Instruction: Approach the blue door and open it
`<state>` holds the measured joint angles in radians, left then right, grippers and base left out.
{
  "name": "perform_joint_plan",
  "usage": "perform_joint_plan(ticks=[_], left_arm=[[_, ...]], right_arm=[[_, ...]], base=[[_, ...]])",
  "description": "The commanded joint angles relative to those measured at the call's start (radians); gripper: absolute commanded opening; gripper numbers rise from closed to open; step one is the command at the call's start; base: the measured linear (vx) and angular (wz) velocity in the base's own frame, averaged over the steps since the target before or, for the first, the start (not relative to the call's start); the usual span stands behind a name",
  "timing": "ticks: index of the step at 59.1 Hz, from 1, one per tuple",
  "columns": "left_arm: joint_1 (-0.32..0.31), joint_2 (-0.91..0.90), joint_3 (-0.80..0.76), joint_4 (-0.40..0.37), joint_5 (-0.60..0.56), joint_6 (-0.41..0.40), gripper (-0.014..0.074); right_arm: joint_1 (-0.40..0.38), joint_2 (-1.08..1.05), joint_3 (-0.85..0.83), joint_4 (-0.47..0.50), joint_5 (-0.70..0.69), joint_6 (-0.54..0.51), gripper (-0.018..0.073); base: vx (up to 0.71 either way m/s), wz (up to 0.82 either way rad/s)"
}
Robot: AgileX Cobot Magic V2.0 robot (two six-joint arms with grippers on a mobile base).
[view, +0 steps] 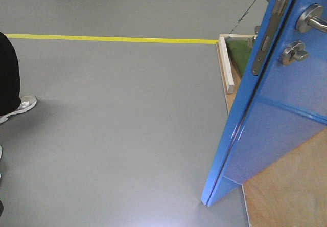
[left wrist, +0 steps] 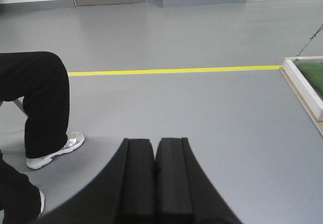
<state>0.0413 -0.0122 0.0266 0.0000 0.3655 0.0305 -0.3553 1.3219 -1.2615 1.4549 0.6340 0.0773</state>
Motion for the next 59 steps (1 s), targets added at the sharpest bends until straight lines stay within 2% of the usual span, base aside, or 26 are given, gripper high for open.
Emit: perform_joint_plan(ticks=[1,59], left_arm=[[0.001,-0.015,0.004,0.000,-0.078,-0.003,0.0070],[0.001,-0.015,0.004,0.000,-0.078,-0.003,0.0070]], right_arm=[[0.003,-0.019,-0.031,0.043,0.003,-0.011,0.0006],[0.003,-0.019,-0.031,0.043,0.003,-0.011,0.0006]], base=[[0.16,0.07],[0.20,0.06]])
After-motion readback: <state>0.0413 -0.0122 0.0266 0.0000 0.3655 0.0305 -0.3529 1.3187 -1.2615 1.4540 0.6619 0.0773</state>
